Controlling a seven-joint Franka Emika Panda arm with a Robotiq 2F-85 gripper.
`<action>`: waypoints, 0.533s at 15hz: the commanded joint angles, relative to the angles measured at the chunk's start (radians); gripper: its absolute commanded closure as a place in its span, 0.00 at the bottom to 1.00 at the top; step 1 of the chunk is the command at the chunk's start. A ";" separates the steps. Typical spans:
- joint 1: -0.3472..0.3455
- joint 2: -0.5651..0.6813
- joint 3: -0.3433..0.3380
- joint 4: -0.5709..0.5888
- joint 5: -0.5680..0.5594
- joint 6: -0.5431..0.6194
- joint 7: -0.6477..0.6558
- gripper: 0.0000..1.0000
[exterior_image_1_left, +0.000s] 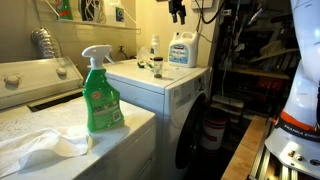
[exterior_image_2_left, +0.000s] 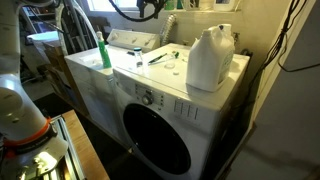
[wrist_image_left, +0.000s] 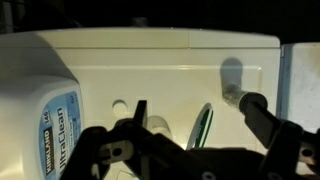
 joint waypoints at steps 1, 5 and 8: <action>0.050 -0.095 0.006 -0.027 -0.074 -0.108 0.006 0.00; 0.076 -0.105 0.007 -0.003 -0.093 -0.118 0.020 0.00; 0.075 -0.099 0.007 -0.002 -0.092 -0.116 0.020 0.00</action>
